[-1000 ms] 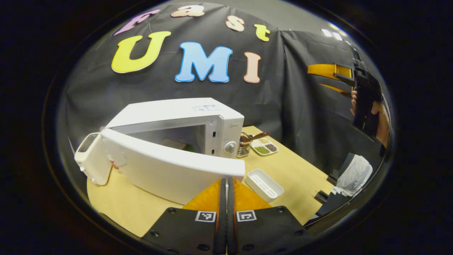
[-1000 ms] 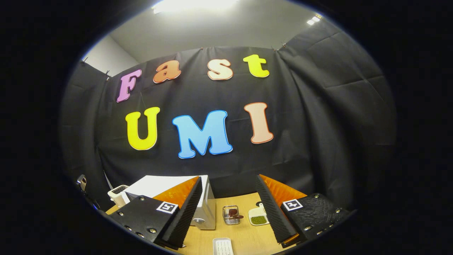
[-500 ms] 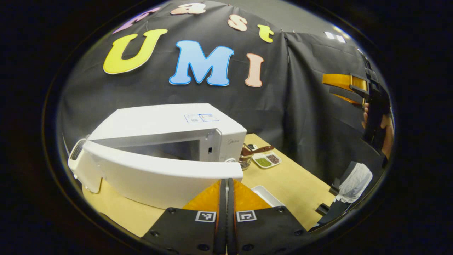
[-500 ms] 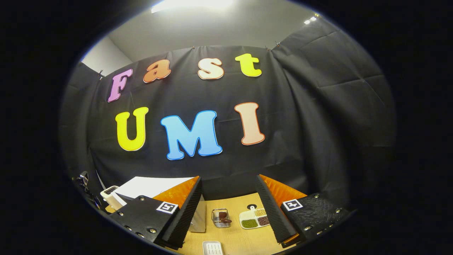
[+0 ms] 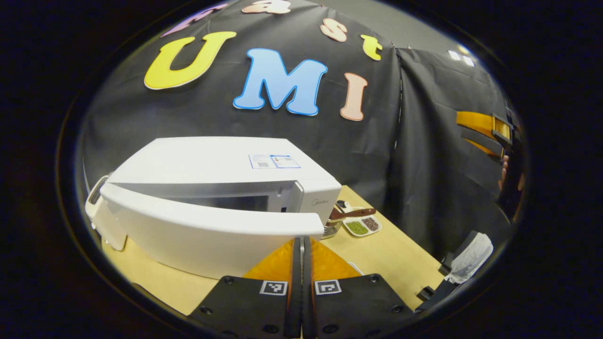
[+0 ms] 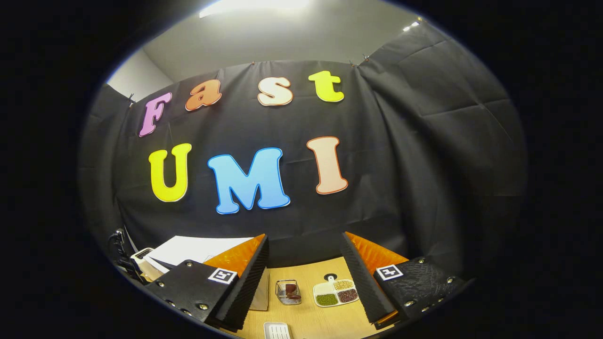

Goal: Open the microwave oven with the left hand, put the food in, and close the microwave oven.

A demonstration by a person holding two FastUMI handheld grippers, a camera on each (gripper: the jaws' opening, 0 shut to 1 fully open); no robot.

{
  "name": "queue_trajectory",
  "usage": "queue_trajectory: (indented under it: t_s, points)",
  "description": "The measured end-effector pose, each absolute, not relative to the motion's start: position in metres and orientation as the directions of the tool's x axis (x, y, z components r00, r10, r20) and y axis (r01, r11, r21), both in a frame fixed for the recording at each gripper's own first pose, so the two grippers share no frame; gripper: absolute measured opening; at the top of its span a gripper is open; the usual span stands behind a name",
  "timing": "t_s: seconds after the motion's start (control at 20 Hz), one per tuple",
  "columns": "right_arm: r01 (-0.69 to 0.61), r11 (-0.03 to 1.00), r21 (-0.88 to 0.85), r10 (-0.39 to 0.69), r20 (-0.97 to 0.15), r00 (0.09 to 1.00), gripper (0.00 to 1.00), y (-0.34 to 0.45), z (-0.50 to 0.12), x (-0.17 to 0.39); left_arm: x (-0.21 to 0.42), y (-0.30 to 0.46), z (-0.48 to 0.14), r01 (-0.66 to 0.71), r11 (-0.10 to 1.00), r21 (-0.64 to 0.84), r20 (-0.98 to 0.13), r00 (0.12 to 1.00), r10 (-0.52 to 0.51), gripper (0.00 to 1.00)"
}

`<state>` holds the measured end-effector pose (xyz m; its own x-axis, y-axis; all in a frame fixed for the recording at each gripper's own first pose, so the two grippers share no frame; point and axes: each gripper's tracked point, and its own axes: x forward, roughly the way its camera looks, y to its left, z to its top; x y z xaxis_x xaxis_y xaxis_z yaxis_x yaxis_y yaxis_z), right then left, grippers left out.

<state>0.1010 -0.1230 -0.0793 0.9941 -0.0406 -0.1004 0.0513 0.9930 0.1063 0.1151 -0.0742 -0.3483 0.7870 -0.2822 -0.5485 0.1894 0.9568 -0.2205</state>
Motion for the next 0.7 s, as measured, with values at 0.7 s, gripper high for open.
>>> queue_trajectory:
  t_s: [0.7]
  points:
    - [0.044, 0.998, 0.053, -0.040, -0.064, 0.997, 0.92, -0.138, -0.061, 0.095, 0.172, -0.075, -0.355, 0.082, 0.957, -0.278, -0.537, 0.813, -0.226, 0.07]
